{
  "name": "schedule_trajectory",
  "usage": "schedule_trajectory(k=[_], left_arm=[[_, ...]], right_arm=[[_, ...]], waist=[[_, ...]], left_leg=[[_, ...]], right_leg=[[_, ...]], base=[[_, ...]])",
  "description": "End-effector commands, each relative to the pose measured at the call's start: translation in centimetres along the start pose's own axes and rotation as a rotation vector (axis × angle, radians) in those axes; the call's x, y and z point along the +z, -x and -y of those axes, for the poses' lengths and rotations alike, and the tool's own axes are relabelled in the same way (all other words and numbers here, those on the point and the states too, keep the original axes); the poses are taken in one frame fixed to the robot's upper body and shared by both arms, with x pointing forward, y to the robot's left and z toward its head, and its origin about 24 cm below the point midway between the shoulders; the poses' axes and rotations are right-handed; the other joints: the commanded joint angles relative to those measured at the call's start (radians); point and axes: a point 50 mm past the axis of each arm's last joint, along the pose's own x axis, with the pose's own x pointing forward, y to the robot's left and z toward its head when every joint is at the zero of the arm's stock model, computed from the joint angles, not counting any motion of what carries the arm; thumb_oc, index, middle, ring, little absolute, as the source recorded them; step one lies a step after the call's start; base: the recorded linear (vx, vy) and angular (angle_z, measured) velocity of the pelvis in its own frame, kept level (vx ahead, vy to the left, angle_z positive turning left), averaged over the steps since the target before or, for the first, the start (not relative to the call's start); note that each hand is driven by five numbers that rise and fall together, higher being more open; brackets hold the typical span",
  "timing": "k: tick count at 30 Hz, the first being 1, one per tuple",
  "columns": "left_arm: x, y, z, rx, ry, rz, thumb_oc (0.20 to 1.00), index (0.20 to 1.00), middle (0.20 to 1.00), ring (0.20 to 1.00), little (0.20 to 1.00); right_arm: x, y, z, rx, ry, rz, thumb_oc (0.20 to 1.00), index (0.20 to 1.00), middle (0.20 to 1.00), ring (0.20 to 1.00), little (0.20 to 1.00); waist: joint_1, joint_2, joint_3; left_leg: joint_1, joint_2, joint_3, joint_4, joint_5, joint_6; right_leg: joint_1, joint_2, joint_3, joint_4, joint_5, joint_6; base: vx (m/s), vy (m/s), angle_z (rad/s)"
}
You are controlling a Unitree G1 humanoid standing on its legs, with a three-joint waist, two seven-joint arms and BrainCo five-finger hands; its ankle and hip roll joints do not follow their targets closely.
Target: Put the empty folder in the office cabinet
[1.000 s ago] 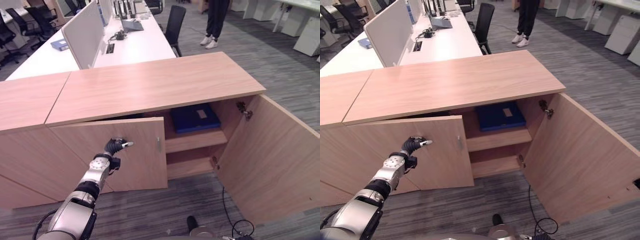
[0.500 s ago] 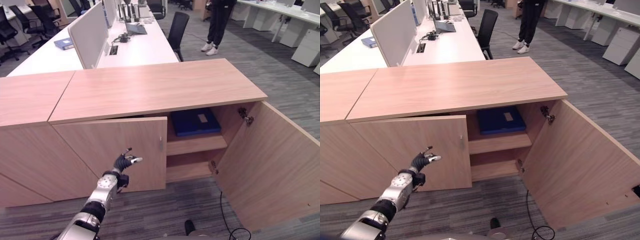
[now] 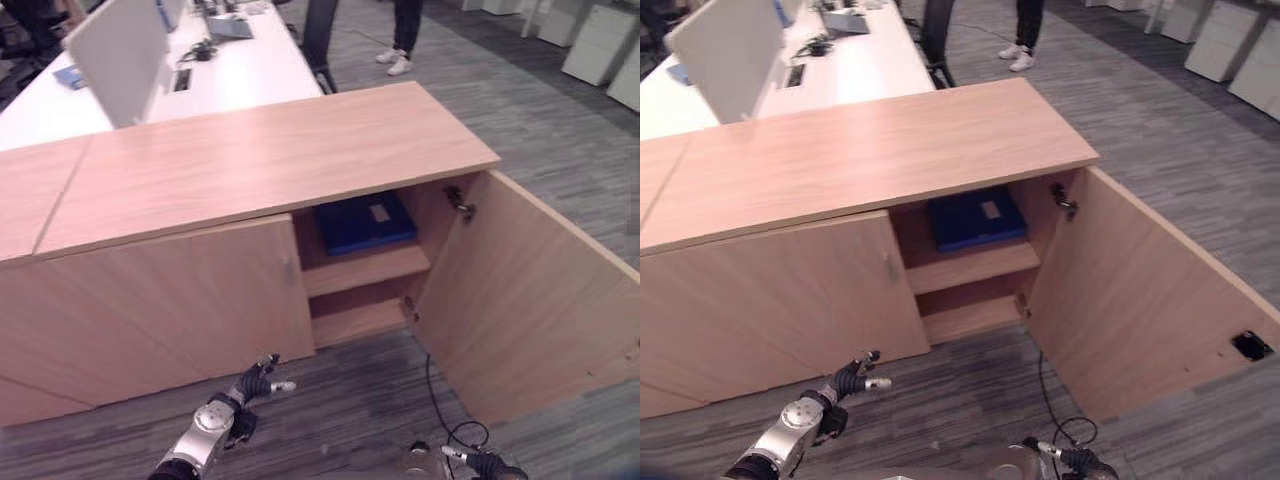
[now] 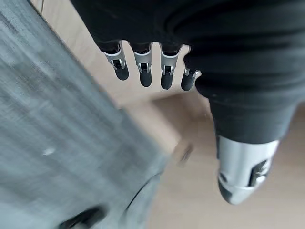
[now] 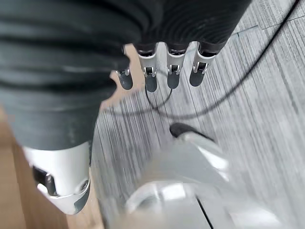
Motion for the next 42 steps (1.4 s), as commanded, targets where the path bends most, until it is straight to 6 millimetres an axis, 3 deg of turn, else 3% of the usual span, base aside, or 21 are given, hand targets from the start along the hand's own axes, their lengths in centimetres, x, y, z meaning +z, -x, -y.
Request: schedule_trajectory(k=[1, 7, 10, 11, 13, 14, 15, 16, 17, 19, 20, 22, 26, 27, 32, 33, 34, 35, 37, 38, 42], left_arm=[[0.8, -0.3, -0.8, 0.008, -0.064, 0.036, 1.0, 1.0, 1.0, 1.0, 1.0], [-2.0, -0.3, 0.0, 0.036, -0.015, -0.089, 1.0, 1.0, 1.0, 1.0, 1.0], [-2.9, -0.2, 0.0, 0.062, 0.027, -0.133, 1.0, 1.0, 1.0, 1.0, 1.0], [-2.9, -0.2, -0.2, 0.074, 0.036, -0.137, 1.0, 1.0, 1.0, 1.0, 1.0], [-3.3, -0.2, -0.2, 0.095, 0.071, -0.153, 1.0, 1.0, 1.0, 1.0, 1.0], [-3.2, -0.2, -0.2, 0.096, 0.071, -0.152, 1.0, 1.0, 1.0, 1.0, 1.0], [-3.9, -0.1, -0.1, 0.119, 0.108, -0.177, 1.0, 1.0, 1.0, 1.0, 1.0], [-4.2, 0.0, 0.1, 0.119, 0.118, -0.186, 1.0, 1.0, 1.0, 1.0, 1.0], [-4.7, 0.1, 0.5, 0.117, 0.141, -0.206, 1.0, 1.0, 1.0, 1.0, 1.0], [-5.1, 0.2, 0.8, 0.105, 0.142, -0.225, 1.0, 1.0, 1.0, 1.0, 1.0], [-6.3, 0.8, 0.7, 0.106, 0.128, -0.272, 1.0, 1.0, 1.0, 1.0, 1.0], [-6.7, 1.3, 0.2, 0.119, 0.126, -0.28, 1.0, 1.0, 1.0, 1.0, 1.0], [-8.6, 2.6, -0.4, 0.142, 0.123, -0.348, 1.0, 1.0, 1.0, 1.0, 1.0], [-9.2, 3.0, -0.5, 0.151, 0.134, -0.371, 1.0, 1.0, 1.0, 1.0, 1.0], [-10.0, 3.6, -0.3, 0.15, 0.152, -0.403, 1.0, 1.0, 1.0, 1.0, 1.0], [-10.2, 3.7, -0.3, 0.146, 0.147, -0.409, 1.0, 1.0, 1.0, 1.0, 1.0], [-10.1, 3.7, -0.2, 0.147, 0.149, -0.408, 1.0, 1.0, 1.0, 1.0, 1.0], [-10.3, 3.8, -0.3, 0.147, 0.149, -0.414, 1.0, 1.0, 1.0, 1.0, 1.0], [-10.3, 3.8, -0.2, 0.146, 0.151, -0.414, 1.0, 1.0, 1.0, 1.0, 1.0], [-10.3, 3.8, -0.2, 0.145, 0.152, -0.413, 1.0, 1.0, 1.0, 1.0, 1.0], [-10.3, 3.8, 0.0, 0.142, 0.158, -0.411, 1.0, 1.0, 1.0, 1.0, 1.0]], right_arm=[[-0.7, 0.0, -0.8, 0.013, -0.006, -0.037, 1.0, 1.0, 1.0, 1.0, 1.0], [-0.2, -0.1, -0.4, 0.009, 0.038, -0.021, 1.0, 1.0, 1.0, 1.0, 1.0], [0.0, -0.1, 0.2, -0.002, 0.031, -0.014, 1.0, 1.0, 1.0, 1.0, 1.0], [0.2, -0.1, 0.5, -0.013, 0.028, -0.006, 1.0, 1.0, 1.0, 1.0, 1.0], [0.6, -0.1, 1.0, -0.024, 0.028, 0.001, 1.0, 1.0, 1.0, 1.0, 1.0], [0.7, -0.1, 1.0, -0.024, 0.029, 0.002, 1.0, 1.0, 1.0, 1.0, 1.0], [1.7, -0.2, 1.9, -0.048, 0.025, 0.027, 1.0, 1.0, 1.0, 1.0, 1.0], [2.2, -0.2, 2.3, -0.062, 0.017, 0.039, 1.0, 1.0, 1.0, 1.0, 1.0], [3.1, -0.2, 3.1, -0.08, 0.0, 0.069, 1.0, 1.0, 1.0, 1.0, 1.0], [3.8, -0.1, 3.6, -0.094, -0.016, 0.092, 1.0, 1.0, 1.0, 1.0, 1.0], [5.8, 0.0, 4.3, -0.109, -0.036, 0.161, 1.0, 1.0, 1.0, 1.0, 1.0], [8.3, 0.4, 5.6, -0.138, -0.059, 0.248, 1.0, 1.0, 1.0, 1.0, 1.0], [15.4, 2.3, 8.3, -0.208, -0.111, 0.485, 1.0, 1.0, 1.0, 1.0, 1.0], [18.9, 3.8, 9.6, -0.242, -0.125, 0.592, 1.0, 1.0, 1.0, 1.0, 1.0], [26.2, 7.4, 11.0, -0.29, -0.061, 0.769, 1.0, 1.0, 1.0, 1.0, 1.0], [27.7, 8.4, 11.2, -0.3, -0.042, 0.812, 1.0, 1.0, 1.0, 1.0, 1.0], [27.7, 8.5, 11.2, -0.3, -0.041, 0.814, 1.0, 1.0, 1.0, 1.0, 1.0], [29.7, 9.8, 11.1, -0.31, -0.017, 0.869, 1.0, 1.0, 1.0, 1.0, 1.0], [30.9, 10.7, 11.0, -0.313, -0.003, 0.902, 1.0, 1.0, 1.0, 1.0, 1.0], [33.2, 12.4, 10.3, -0.307, 0.031, 0.975, 1.0, 1.0, 1.0, 1.0, 1.0], [36.0, 14.5, 8.0, -0.264, 0.068, 1.078, 1.0, 1.0, 1.0, 1.0, 1.0]], waist=[[-0.028, -0.021, -0.031], [-0.082, 0.012, -0.035], [-0.114, 0.039, -0.028], [-0.108, 0.05, -0.009], [-0.106, 0.049, 0.002], [-0.106, 0.05, 0.001], [-0.09, 0.038, 0.005], [-0.075, 0.029, 0.005], [-0.051, 0.019, -0.001], [-0.05, 0.015, 0.001], [-0.052, 0.015, -0.012], [-0.047, 0.012, -0.021], [-0.04, 0.005, -0.031], [-0.028, 0.002, -0.037], [0.004, -0.004, -0.052], [0.011, -0.006, -0.057], [0.01, -0.005, -0.055], [0.019, -0.006, -0.061], [0.022, -0.006, -0.061], [0.028, -0.009, -0.063], [0.035, -0.012, -0.063]], left_leg=[[-0.044, -0.046, -0.043, -0.067, -0.023, -0.015], [-0.008, 0.012, 0.015, -0.049, 0.008, -0.051], [-0.015, 0.084, 0.041, 0.034, 0.047, -0.089], [-0.043, 0.121, 0.01, 0.101, 0.117, -0.115], [-0.063, 0.136, -0.043, 0.147, 0.139, -0.122], [-0.067, 0.137, -0.043, 0.146, 0.142, -0.121], [-0.092, 0.111, -0.129, 0.18, 0.14, -0.108], [-0.105, 0.081, -0.18, 0.172, 0.105, -0.096], [-0.118, 0.013, -0.256, 0.095, 0.023, -0.07], [-0.117, 0.002, -0.263, 0.079, 0.011, -0.07], [-0.095, -0.003, -0.25, 0.04, -0.005, -0.063], [-0.076, -0.007, -0.235, 0.029, -0.005, -0.061], [-0.028, -0.011, -0.211, -0.019, -0.011, -0.056], [-0.009, -0.014, -0.199, -0.04, -0.011, -0.055], [0.015, -0.014, -0.174, -0.068, -0.013, -0.053], [0.017, -0.013, -0.173, -0.071, -0.012, -0.053], [0.017, -0.013, -0.173, -0.071, -0.012, -0.053], [0.018, -0.011, -0.175, -0.074, -0.011, -0.053], [0.017, -0.009, -0.177, -0.074, -0.01, -0.053], [0.016, -0.008, -0.182, -0.075, -0.009, -0.053], [0.013, -0.008, -0.188, -0.075, -0.006, -0.053]], right_leg=[[0.11, -0.047, 0.056, -0.134, 0.036, 0.142], [0.107, 0.02, 0.145, -0.167, -0.002, 0.115], [0.123, 0.08, 0.176, -0.195, -0.039, 0.083], [0.14, 0.106, 0.185, -0.204, -0.053, 0.073], [0.143, 0.129, 0.204, -0.21, -0.069, 0.056], [0.139, 0.13, 0.204, -0.211, -0.065, 0.054], [0.141, 0.13, 0.23, -0.214, -0.068, 0.051], [0.144, 0.124, 0.242, -0.216, -0.072, 0.054], [0.139, 0.119, 0.264, -0.215, -0.073, 0.053], [0.146, 0.117, 0.264, -0.215, -0.075, 0.057], [0.148, 0.122, 0.266, -0.218, -0.078, 0.059], [0.158, 0.121, 0.265, -0.219, -0.074, 0.062], [0.165, 0.121, 0.266, -0.215, -0.066, 0.068], [0.165, 0.12, 0.265, -0.215, -0.06, 0.074], [0.155, 0.125, 0.264, -0.222, -0.043, 0.084], [0.157, 0.125, 0.261, -0.225, -0.041, 0.086], [0.157, 0.125, 0.261, -0.225, -0.042, 0.086], [0.161, 0.124, 0.252, -0.227, -0.041, 0.089], [0.164, 0.123, 0.247, -0.227, -0.042, 0.089], [0.168, 0.123, 0.239, -0.227, -0.043, 0.089], [0.173, 0.124, 0.229, -0.227, -0.043, 0.087]], base=[[0.02, -0.203, -0.56], [0.05, -0.207, -0.51], [0.03, -0.21, -0.35], [0.02, -0.224, -0.37], [0.0, -0.129, -0.56], [0.05, -0.104, -0.83], [0.06, -0.073, -0.7], [0.12, -0.105, -1.04], [0.08, -0.046, -0.83], [0.04, -0.029, -0.69], [0.06, -0.037, -0.16], [0.07, -0.018, -0.17], [0.03, 0.011, -0.31], [0.02, 0.008, 0.63], [0.01, -0.004, 0.0], [0.01, 0.004, -0.18], [0.01, 0.003, -0.07], [0.0, 0.0, 0.0], [0.0, 0.001, 0.05], [0.0, -0.011, -0.07], [0.0, -0.007, -0.06]])
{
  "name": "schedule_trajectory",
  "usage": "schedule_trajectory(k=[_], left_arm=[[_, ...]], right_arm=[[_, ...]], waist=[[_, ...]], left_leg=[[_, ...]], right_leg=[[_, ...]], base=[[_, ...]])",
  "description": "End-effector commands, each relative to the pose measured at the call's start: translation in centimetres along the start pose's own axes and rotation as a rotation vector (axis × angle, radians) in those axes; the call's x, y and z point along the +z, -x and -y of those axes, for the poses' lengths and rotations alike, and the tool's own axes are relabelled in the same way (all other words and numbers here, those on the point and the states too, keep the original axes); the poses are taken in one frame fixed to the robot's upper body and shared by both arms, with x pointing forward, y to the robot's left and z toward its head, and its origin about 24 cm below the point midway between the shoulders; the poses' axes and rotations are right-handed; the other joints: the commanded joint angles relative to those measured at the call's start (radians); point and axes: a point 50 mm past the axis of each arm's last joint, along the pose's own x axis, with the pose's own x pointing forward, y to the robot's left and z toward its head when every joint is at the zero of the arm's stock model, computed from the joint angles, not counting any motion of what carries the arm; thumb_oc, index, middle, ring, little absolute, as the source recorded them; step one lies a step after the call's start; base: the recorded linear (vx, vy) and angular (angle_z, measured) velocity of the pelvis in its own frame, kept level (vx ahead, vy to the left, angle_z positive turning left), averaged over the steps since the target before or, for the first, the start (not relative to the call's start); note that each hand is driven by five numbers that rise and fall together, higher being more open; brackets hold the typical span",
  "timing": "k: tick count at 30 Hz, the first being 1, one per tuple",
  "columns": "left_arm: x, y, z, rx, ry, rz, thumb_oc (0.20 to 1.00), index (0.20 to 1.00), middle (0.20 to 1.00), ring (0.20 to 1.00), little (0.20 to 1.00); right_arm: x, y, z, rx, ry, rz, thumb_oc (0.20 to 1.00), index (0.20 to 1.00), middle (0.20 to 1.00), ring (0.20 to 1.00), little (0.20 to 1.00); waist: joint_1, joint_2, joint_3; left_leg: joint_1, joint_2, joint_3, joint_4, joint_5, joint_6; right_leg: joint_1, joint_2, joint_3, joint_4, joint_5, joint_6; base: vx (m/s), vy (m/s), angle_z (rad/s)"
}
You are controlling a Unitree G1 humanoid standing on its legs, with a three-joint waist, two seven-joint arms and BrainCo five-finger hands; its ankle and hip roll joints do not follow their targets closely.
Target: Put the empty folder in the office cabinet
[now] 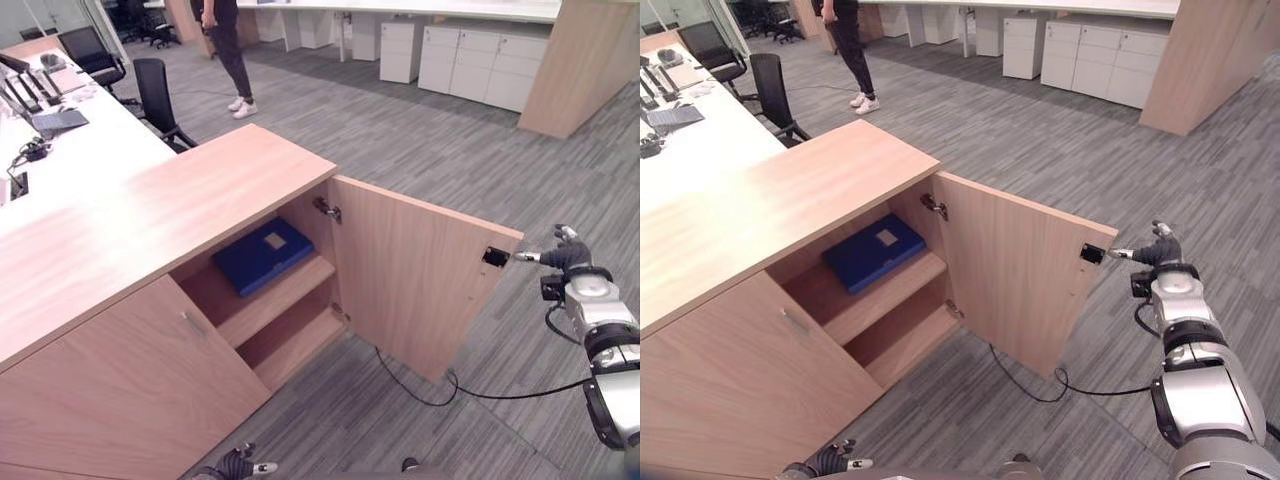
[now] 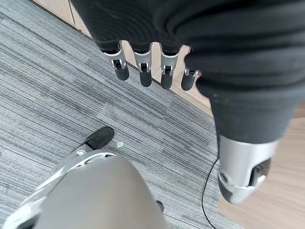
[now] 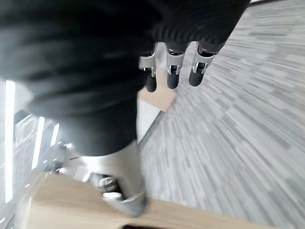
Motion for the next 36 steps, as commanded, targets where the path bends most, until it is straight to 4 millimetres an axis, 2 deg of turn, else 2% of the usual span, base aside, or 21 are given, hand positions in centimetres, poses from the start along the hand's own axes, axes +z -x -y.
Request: schedule_trajectory(k=[1, 4, 5, 7, 8, 10, 11, 14, 15, 17, 25, 36], left_arm=[[0.5, 0.1, -1.4, 0.036, -0.004, 0.021, 1.0, 1.0, 1.0, 1.0, 1.0], [0.5, 0.1, -1.2, 0.036, -0.007, 0.018, 1.0, 1.0, 1.0, 1.0, 1.0], [0.5, 0.1, -1.2, 0.037, -0.007, 0.018, 1.0, 1.0, 1.0, 1.0, 1.0], [0.5, 0.0, -1.2, 0.039, -0.007, 0.016, 1.0, 1.0, 1.0, 1.0, 1.0], [0.4, 0.0, -1.1, 0.042, -0.008, 0.013, 1.0, 1.0, 1.0, 1.0, 1.0], [0.3, 0.1, -1.0, 0.043, -0.01, 0.008, 1.0, 1.0, 1.0, 1.0, 1.0], [0.2, 0.1, -1.0, 0.043, -0.01, 0.008, 1.0, 1.0, 1.0, 1.0, 1.0], [0.4, 0.0, -1.1, 0.053, -0.008, 0.014, 1.0, 1.0, 1.0, 1.0, 1.0], [0.4, 0.0, -1.1, 0.053, -0.008, 0.013, 1.0, 1.0, 1.0, 1.0, 1.0], [0.5, 0.0, -1.2, 0.063, 0.0, 0.018, 1.0, 1.0, 1.0, 1.0, 1.0], [0.6, 0.1, -1.5, 0.082, 0.007, 0.022, 1.0, 1.0, 1.0, 1.0, 1.0], [0.0, 0.3, -1.9, 0.111, 0.008, 0.003, 1.0, 1.0, 1.0, 1.0, 1.0]], right_arm=[[6.7, -0.5, -3.9, 0.096, -0.043, 0.222, 1.0, 1.0, 1.0, 1.0, 1.0], [8.4, -0.1, -6.0, 0.147, -0.089, 0.282, 1.0, 1.0, 1.0, 1.0, 1.0], [8.4, -0.1, -6.0, 0.147, -0.089, 0.282, 1.0, 1.0, 1.0, 1.0, 1.0], [8.6, 0.3, -7.5, 0.19, -0.099, 0.294, 1.0, 1.0, 1.0, 1.0, 1.0], [8.6, 0.8, -9.2, 0.241, -0.115, 0.305, 1.0, 1.0, 1.0, 1.0, 1.0], [8.1, 1.6, -11.6, 0.318, -0.121, 0.307, 1.0, 1.0, 1.0, 1.0, 1.0], [8.1, 1.6, -11.6, 0.318, -0.121, 0.307, 1.0, 1.0, 1.0, 1.0, 1.0], [7.6, 2.8, -13.7, 0.389, -0.146, 0.323, 1.0, 1.0, 1.0, 1.0, 1.0], [7.6, 2.8, -13.7, 0.39, -0.146, 0.323, 1.0, 1.0, 1.0, 1.0, 1.0], [6.8, 4.1, -15.2, 0.457, -0.15, 0.335, 1.0, 1.0, 1.0, 1.0, 1.0], [4.0, 7.0, -17.1, 0.586, -0.163, 0.344, 1.0, 1.0, 1.0, 1.0, 1.0], [2.4, 11.1, -19.3, 0.77, -0.202, 0.382, 1.0, 1.0, 1.0, 1.0, 1.0]], waist=[[0.024, -0.083, -0.011], [0.028, -0.083, -0.009], [0.027, -0.083, -0.009], [0.03, -0.083, -0.008], [0.032, -0.083, -0.006], [0.034, -0.083, -0.006], [0.034, -0.083, -0.006], [0.034, -0.082, -0.002], [0.033, -0.082, -0.003], [0.032, -0.081, 0.001], [0.027, -0.082, 0.001], [0.035, -0.09, 0.006]], left_leg=[[0.023, 0.003, -0.01, 0.006, -0.041, -0.042], [0.019, 0.004, -0.018, 0.008, -0.039, -0.043], [0.018, 0.004, -0.019, 0.008, -0.039, -0.043], [0.015, 0.005, -0.026, 0.01, -0.038, -0.042], [0.013, 0.006, -0.03, 0.012, -0.038, -0.042], [0.012, 0.007, -0.037, 0.013, -0.037, -0.042], [0.012, 0.007, -0.037, 0.013, -0.037, -0.042], [0.01, 0.007, -0.042, 0.012, -0.036, -0.042], [0.01, 0.007, -0.042, 0.012, -0.036, -0.042], [0.006, 0.007, -0.047, 0.012, -0.036, -0.042], [0.004, 0.007, -0.056, 0.008, -0.037, -0.043], [-0.008, 0.008, -0.075, 0.004, -0.033, -0.045]], right_leg=[[0.037, -0.068, -0.054, 0.008, -0.082, 0.077], [0.038, -0.067, -0.058, 0.008, -0.084, 0.075], [0.039, -0.067, -0.059, 0.008, -0.084, 0.074], [0.042, -0.066, -0.059, 0.008, -0.087, 0.072], [0.045, -0.067, -0.06, 0.008, -0.089, 0.069], [0.051, -0.067, -0.064, 0.008, -0.092, 0.066], [0.051, -0.067, -0.064, 0.008, -0.092, 0.066], [0.051, -0.067, -0.068, 0.011, -0.094, 0.064], [0.051, -0.067, -0.068, 0.011, -0.094, 0.064], [0.051, -0.067, -0.071, 0.012, -0.097, 0.063], [0.056, -0.067, -0.084, 0.014, -0.101, 0.061], [0.056, -0.069, -0.105, 0.015, -0.104, 0.061]], base=[[0.0, 0.0, 0.0], [0.0, -0.001, -0.01], [0.0, 0.0, 0.0], [0.0, 0.0, 0.0], [0.0, 0.0, 0.0], [0.0, 0.0, 0.0], [0.0, 0.0, 0.0], [0.0, 0.0, 0.0], [0.01, 0.0, 0.07], [0.01, -0.001, 0.12], [0.01, -0.002, 0.04], [0.0, 0.003, 0.05]])
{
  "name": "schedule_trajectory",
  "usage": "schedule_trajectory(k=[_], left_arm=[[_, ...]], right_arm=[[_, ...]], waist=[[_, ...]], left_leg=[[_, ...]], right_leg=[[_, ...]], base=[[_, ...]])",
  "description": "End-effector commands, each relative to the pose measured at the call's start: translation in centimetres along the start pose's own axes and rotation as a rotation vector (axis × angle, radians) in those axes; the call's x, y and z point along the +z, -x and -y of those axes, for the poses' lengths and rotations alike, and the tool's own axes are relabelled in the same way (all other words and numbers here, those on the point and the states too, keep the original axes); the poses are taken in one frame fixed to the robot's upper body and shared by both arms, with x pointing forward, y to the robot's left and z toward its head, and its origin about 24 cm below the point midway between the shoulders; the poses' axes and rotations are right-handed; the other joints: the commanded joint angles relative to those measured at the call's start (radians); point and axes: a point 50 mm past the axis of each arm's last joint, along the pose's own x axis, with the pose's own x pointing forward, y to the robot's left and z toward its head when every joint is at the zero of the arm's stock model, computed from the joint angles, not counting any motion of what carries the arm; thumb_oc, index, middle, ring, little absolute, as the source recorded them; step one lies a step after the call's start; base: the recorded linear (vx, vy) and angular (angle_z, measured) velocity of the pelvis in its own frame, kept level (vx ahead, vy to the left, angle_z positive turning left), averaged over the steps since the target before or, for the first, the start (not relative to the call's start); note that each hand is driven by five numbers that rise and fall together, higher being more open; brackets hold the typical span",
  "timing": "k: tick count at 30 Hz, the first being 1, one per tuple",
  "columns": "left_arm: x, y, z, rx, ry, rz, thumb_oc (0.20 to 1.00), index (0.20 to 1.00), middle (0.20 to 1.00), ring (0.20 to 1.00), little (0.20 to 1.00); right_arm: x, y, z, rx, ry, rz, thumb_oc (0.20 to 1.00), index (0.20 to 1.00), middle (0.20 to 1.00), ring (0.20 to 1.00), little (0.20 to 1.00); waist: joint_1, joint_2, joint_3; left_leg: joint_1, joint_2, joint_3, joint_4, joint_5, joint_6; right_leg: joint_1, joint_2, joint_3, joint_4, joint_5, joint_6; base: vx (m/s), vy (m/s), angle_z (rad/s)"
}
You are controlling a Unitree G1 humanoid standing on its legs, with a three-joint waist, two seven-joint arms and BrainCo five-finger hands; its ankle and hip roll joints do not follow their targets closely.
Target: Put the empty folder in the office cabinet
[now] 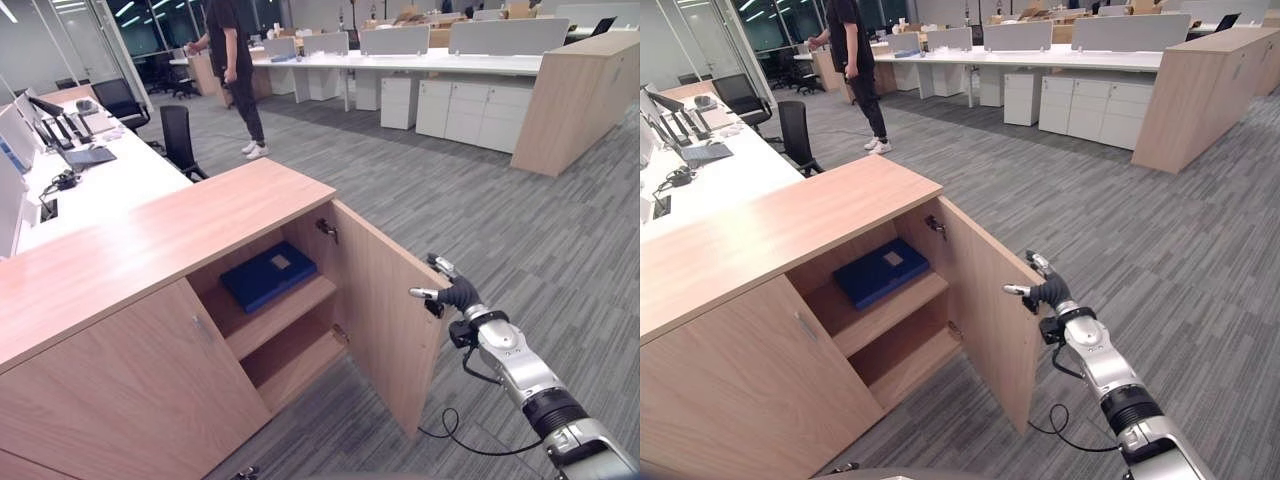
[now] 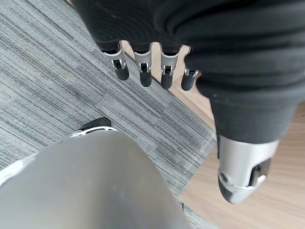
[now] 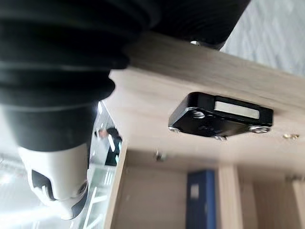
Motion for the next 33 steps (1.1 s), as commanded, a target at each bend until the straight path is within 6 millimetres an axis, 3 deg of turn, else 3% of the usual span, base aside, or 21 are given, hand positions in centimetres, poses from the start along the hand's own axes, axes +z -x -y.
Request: schedule_trajectory(k=[1, 8, 16, 21, 25, 29, 33], left_arm=[[3.2, -0.1, -4.0, 0.102, -0.066, 0.079, 1.0, 1.0, 1.0, 1.0, 1.0], [2.8, -0.1, -4.1, 0.119, -0.071, 0.062, 1.0, 1.0, 1.0, 1.0, 1.0], [2.4, 0.0, -4.6, 0.147, -0.068, 0.045, 1.0, 1.0, 1.0, 1.0, 1.0], [2.5, 0.1, -4.8, 0.159, -0.07, 0.045, 1.0, 1.0, 1.0, 1.0, 1.0], [2.4, 0.1, -5.0, 0.165, -0.067, 0.044, 1.0, 1.0, 1.0, 1.0, 1.0], [2.6, 0.1, -5.1, 0.158, -0.077, 0.049, 1.0, 1.0, 1.0, 1.0, 1.0], [2.6, 0.2, -5.2, 0.149, -0.07, 0.048, 1.0, 1.0, 1.0, 1.0, 1.0]], right_arm=[[4.2, -2.7, -4.4, 0.153, -0.055, 0.166, 1.0, 1.0, 1.0, 1.0, 1.0], [3.0, -1.7, -7.1, 0.232, -0.137, 0.138, 1.0, 1.0, 1.0, 1.0, 1.0], [3.3, -0.7, -9.0, 0.313, -0.221, 0.164, 1.0, 1.0, 1.0, 1.0, 1.0], [4.0, -1.2, -9.6, 0.315, -0.258, 0.181, 1.0, 1.0, 1.0, 1.0, 1.0], [4.8, -2.2, -9.5, 0.283, -0.3, 0.195, 1.0, 1.0, 1.0, 1.0, 1.0], [5.2, -3.6, -7.4, 0.158, -0.321, 0.188, 1.0, 1.0, 1.0, 1.0, 1.0], [5.2, -4.9, -5.3, 0.014, -0.499, 0.166, 1.0, 1.0, 1.0, 1.0, 1.0]], waist=[[0.046, -0.068, 0.108], [0.066, -0.076, 0.112], [0.09, -0.084, 0.116], [0.117, -0.087, 0.115], [0.136, -0.091, 0.115], [0.186, -0.1, 0.112], [0.223, -0.104, 0.109]], left_leg=[[0.056, 0.001, -0.003, 0.013, -0.045, -0.036], [0.037, 0.0, -0.025, 0.013, -0.039, -0.038], [0.012, 0.001, -0.073, 0.013, -0.031, -0.041], [-0.005, -0.001, -0.111, 0.013, -0.025, -0.046], [-0.015, -0.003, -0.137, 0.013, -0.02, -0.047], [-0.044, -0.009, -0.189, 0.013, -0.01, -0.052], [-0.076, -0.012, -0.228, 0.013, 0.0, -0.057]], right_leg=[[0.081, -0.072, -0.048, 0.015, -0.121, 0.078], [0.081, -0.073, -0.071, 0.016, -0.123, 0.078], [0.09, -0.073, -0.107, 0.018, -0.133, 0.073], [0.101, -0.072, -0.139, 0.021, -0.142, 0.07], [0.109, -0.073, -0.16, 0.022, -0.144, 0.069], [0.118, -0.071, -0.198, 0.016, -0.148, 0.066], [0.118, -0.071, -0.222, 0.008, -0.148, 0.067]], base=[[0.0, 0.001, 0.13], [-0.01, 0.004, 0.16], [-0.01, -0.006, 0.22], [-0.01, -0.002, 0.37], [-0.01, 0.005, 0.31], [-0.02, -0.015, 0.57], [-0.01, -0.008, 0.6]])
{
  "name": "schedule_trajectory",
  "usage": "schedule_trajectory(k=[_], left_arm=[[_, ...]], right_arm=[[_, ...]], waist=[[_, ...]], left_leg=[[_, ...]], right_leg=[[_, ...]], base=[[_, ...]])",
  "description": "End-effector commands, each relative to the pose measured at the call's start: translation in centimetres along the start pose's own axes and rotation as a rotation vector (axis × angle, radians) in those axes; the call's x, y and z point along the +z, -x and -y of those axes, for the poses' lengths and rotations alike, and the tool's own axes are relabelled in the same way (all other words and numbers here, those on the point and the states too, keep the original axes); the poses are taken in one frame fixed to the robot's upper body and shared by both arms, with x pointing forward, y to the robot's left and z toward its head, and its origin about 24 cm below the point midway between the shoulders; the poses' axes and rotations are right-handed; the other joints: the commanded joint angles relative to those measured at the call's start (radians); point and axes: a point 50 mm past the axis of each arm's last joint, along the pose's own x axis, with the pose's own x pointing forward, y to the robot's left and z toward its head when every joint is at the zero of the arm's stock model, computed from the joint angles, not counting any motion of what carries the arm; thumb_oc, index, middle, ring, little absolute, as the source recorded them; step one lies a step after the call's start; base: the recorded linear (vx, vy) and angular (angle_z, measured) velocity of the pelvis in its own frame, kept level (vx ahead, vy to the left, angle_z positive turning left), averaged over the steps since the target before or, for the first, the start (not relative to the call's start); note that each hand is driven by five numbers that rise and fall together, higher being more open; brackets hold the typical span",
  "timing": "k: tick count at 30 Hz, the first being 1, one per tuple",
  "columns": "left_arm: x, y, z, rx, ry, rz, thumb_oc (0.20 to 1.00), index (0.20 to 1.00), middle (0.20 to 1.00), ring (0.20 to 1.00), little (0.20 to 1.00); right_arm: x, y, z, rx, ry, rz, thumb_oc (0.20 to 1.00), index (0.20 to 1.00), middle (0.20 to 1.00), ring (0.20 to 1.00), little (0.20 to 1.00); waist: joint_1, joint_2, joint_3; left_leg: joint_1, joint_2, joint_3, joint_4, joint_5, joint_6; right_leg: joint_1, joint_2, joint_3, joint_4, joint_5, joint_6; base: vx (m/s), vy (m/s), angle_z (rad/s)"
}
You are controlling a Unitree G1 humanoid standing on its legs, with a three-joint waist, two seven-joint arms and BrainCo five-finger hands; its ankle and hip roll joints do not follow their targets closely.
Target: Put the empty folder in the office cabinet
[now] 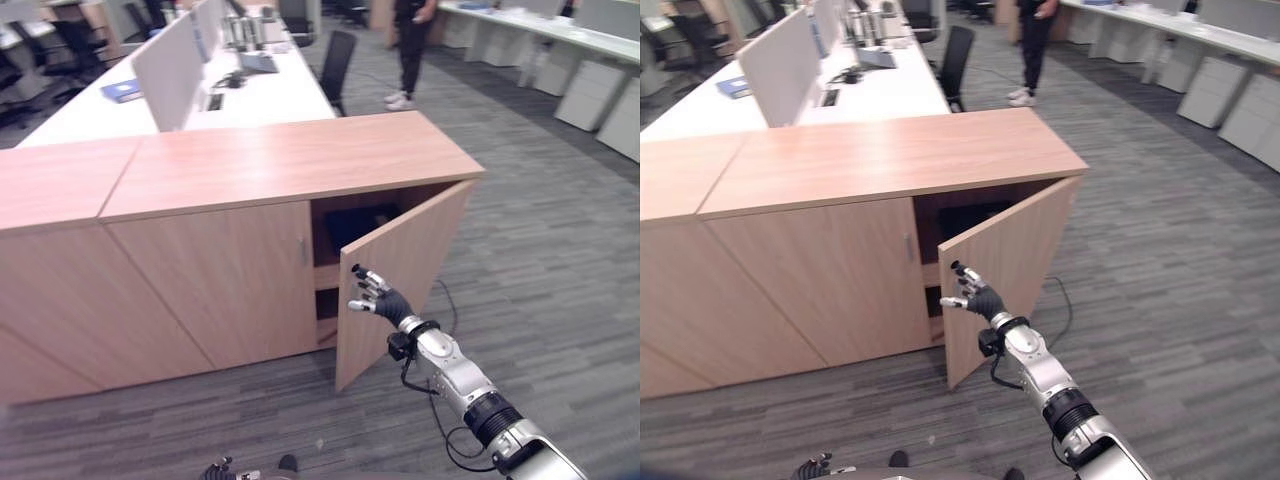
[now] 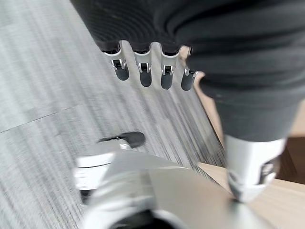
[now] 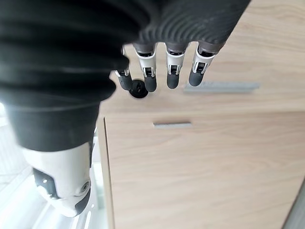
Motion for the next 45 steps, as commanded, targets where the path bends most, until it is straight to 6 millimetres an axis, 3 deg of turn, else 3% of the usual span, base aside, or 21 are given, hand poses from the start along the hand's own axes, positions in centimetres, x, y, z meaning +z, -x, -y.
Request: schedule_trajectory(k=[1, 4, 5, 6, 7, 8, 13, 15, 18, 19, 20, 25, 27, 29, 31, 38, 45], left_arm=[[2.4, -0.5, -1.6, 0.013, -0.042, 0.051, 1.0, 1.0, 1.0, 1.0, 1.0], [2.5, -0.5, -2.2, 0.023, -0.034, 0.054, 1.0, 1.0, 1.0, 1.0, 1.0], [2.8, -0.5, -2.2, 0.017, -0.042, 0.057, 1.0, 1.0, 1.0, 1.0, 1.0], [2.9, -0.5, -2.2, 0.016, -0.043, 0.059, 1.0, 1.0, 1.0, 1.0, 1.0], [2.7, -0.5, -1.9, -0.004, -0.064, 0.049, 1.0, 1.0, 1.0, 1.0, 1.0], [2.3, -0.5, -1.7, -0.014, -0.07, 0.038, 1.0, 1.0, 1.0, 1.0, 1.0], [2.3, -0.4, -2.4, -0.009, -0.101, 0.029, 1.0, 1.0, 1.0, 1.0, 1.0], [2.8, -0.4, -3.3, 0.013, -0.098, 0.047, 1.0, 1.0, 1.0, 1.0, 1.0], [2.8, -0.2, -4.2, 0.04, -0.088, 0.056, 1.0, 1.0, 1.0, 1.0, 1.0], [3.5, 0.0, -5.7, 0.084, -0.068, 0.087, 1.0, 1.0, 1.0, 1.0, 1.0], [3.5, 0.0, -5.7, 0.084, -0.067, 0.087, 1.0, 1.0, 1.0, 1.0, 1.0], [4.2, 0.1, -7.0, 0.126, -0.046, 0.105, 1.0, 1.0, 1.0, 1.0, 1.0], [4.2, 0.1, -7.0, 0.135, -0.025, 0.107, 1.0, 1.0, 1.0, 1.0, 1.0], [4.2, 0.1, -6.8, 0.131, -0.018, 0.105, 1.0, 1.0, 1.0, 1.0, 1.0], [3.6, -0.2, -5.3, 0.083, -0.043, 0.089, 1.0, 1.0, 1.0, 1.0, 1.0], [3.4, -0.5, -2.5, -0.017, -0.123, 0.08, 1.0, 1.0, 1.0, 1.0, 1.0], [3.0, -0.5, -2.1, -0.023, -0.118, 0.063, 1.0, 1.0, 1.0, 1.0, 1.0]], right_arm=[[4.6, -2.5, 0.8, -0.092, -0.167, 0.172, 1.0, 1.0, 1.0, 1.0, 1.0], [5.7, -2.8, 3.1, -0.187, -0.201, 0.192, 1.0, 1.0, 1.0, 1.0, 1.0], [5.8, -2.6, 4.5, -0.24, -0.21, 0.192, 1.0, 1.0, 1.0, 1.0, 1.0], [5.8, -2.6, 4.5, -0.241, -0.21, 0.194, 1.0, 1.0, 1.0, 1.0, 1.0], [6.4, -2.0, 7.0, -0.329, -0.201, 0.199, 1.0, 1.0, 1.0, 1.0, 1.0], [6.7, -1.8, 8.0, -0.368, -0.219, 0.203, 1.0, 1.0, 1.0, 1.0, 1.0], [7.4, -0.9, 12.6, -0.576, -0.387, 0.226, 1.0, 1.0, 1.0, 1.0, 1.0], [7.7, -0.6, 14.0, -0.623, -0.414, 0.22, 1.0, 1.0, 1.0, 1.0, 1.0], [8.5, -0.5, 15.0, -0.657, -0.44, 0.213, 1.0, 1.0, 1.0, 1.0, 1.0], [8.6, -0.1, 16.1, -0.693, -0.459, 0.202, 1.0, 1.0, 1.0, 1.0, 1.0], [8.6, -0.1, 16.1, -0.692, -0.459, 0.202, 1.0, 1.0, 1.0, 1.0, 1.0], [8.3, 1.1, 17.9, -0.765, -0.433, 0.163, 1.0, 1.0, 1.0, 1.0, 1.0], [8.3, 1.5, 18.4, -0.785, -0.42, 0.153, 1.0, 1.0, 1.0, 1.0, 1.0], [8.2, 1.7, 18.6, -0.788, -0.416, 0.146, 1.0, 1.0, 1.0, 1.0, 1.0], [8.4, 2.2, 19.4, -0.808, -0.4, 0.138, 1.0, 1.0, 1.0, 1.0, 1.0], [9.4, 3.8, 21.4, -0.876, -0.366, 0.131, 1.0, 1.0, 1.0, 1.0, 1.0], [8.7, 4.3, 21.7, -0.885, -0.34, 0.095, 1.0, 1.0, 1.0, 1.0, 1.0]], waist=[[0.032, -0.034, 0.032], [0.062, -0.05, 0.058], [0.065, -0.056, 0.071], [0.062, -0.057, 0.069], [0.054, -0.059, 0.077], [0.056, -0.057, 0.076], [0.068, -0.059, 0.062], [0.065, -0.054, 0.067], [0.058, -0.041, 0.082], [0.043, -0.023, 0.09], [0.044, -0.022, 0.092], [0.044, -0.039, 0.068], [0.048, -0.04, 0.059], [0.044, -0.039, 0.054], [0.04, -0.039, 0.036], [0.042, -0.032, 0.021], [0.045, -0.028, 0.01]], left_leg=[[0.023, 0.024, -0.025, 0.012, -0.015, -0.057], [-0.022, 0.032, -0.039, 0.049, 0.0, -0.07], [-0.052, 0.043, -0.012, 0.084, -0.004, -0.078], [-0.062, 0.039, -0.017, 0.088, -0.001, -0.075], [-0.087, 0.065, 0.092, 0.129, -0.003, -0.068], [-0.089, 0.066, 0.121, 0.138, -0.011, -0.058], [-0.085, 0.025, 0.123, 0.132, -0.04, -0.017], [-0.069, 0.017, 0.134, 0.12, -0.053, 0.004], [-0.049, 0.012, 0.144, 0.115, -0.063, 0.026], [-0.018, 0.026, 0.124, 0.088, -0.067, 0.019], [-0.011, 0.028, 0.126, 0.083, -0.067, 0.018], [0.023, -0.003, 0.091, 0.034, -0.068, -0.002], [0.026, -0.004, 0.084, 0.03, -0.062, -0.009], [0.027, -0.003, 0.075, 0.029, -0.06, -0.013], [0.032, 0.0, 0.057, 0.023, -0.059, -0.024], [0.024, 0.004, 0.017, 0.012, -0.053, -0.043], [0.024, 0.009, 0.006, 0.012, -0.054, -0.048]], right_leg=[[0.115, -0.022, -0.012, 0.009, -0.152, 0.054], [0.122, -0.019, -0.026, 0.009, -0.16, 0.048], [0.135, -0.027, -0.06, 0.013, -0.168, 0.047], [0.13, -0.03, -0.065, 0.012, -0.164, 0.048], [0.147, -0.037, -0.11, 0.02, -0.171, 0.048], [0.152, -0.039, -0.117, 0.023, -0.17, 0.051], [0.133, -0.091, -0.15, 0.153, -0.185, 0.073], [0.07, -0.133, -0.125, 0.274, -0.19, 0.1], [-0.009, -0.177, -0.077, 0.413, -0.128, 0.141], [-0.08, -0.162, 0.019, 0.419, -0.125, 0.146], [-0.075, -0.159, 0.02, 0.415, -0.127, 0.146], [0.01, -0.132, 0.041, 0.152, -0.121, 0.137], [0.036, -0.122, 0.035, 0.128, -0.119, 0.127], [0.056, -0.115, 0.019, 0.106, -0.116, 0.123], [0.097, -0.096, -0.002, 0.054, -0.116, 0.118], [0.124, -0.067, -0.034, 0.014, -0.13, 0.106], [0.13, -0.06, -0.04, 0.008, -0.14, 0.1]], base=[[-0.01, -0.02, 0.22], [-0.02, -0.024, 0.2], [-0.04, 0.01, 0.22], [-0.06, 0.092, 0.44], [-0.03, 0.13, 0.9], [0.01, 0.166, 1.04], [0.06, 0.148, 0.47], [0.07, 0.178, 0.28], [0.05, 0.089, 0.02], [0.11, 0.012, -0.03], [0.16, -0.065, 0.05], [0.14, -0.093, 0.26], [0.1, -0.086, 0.47], [0.09, -0.067, 0.26], [0.12, -0.07, 0.17], [0.04, -0.038, 0.2], [0.01, -0.014, 0.09]])
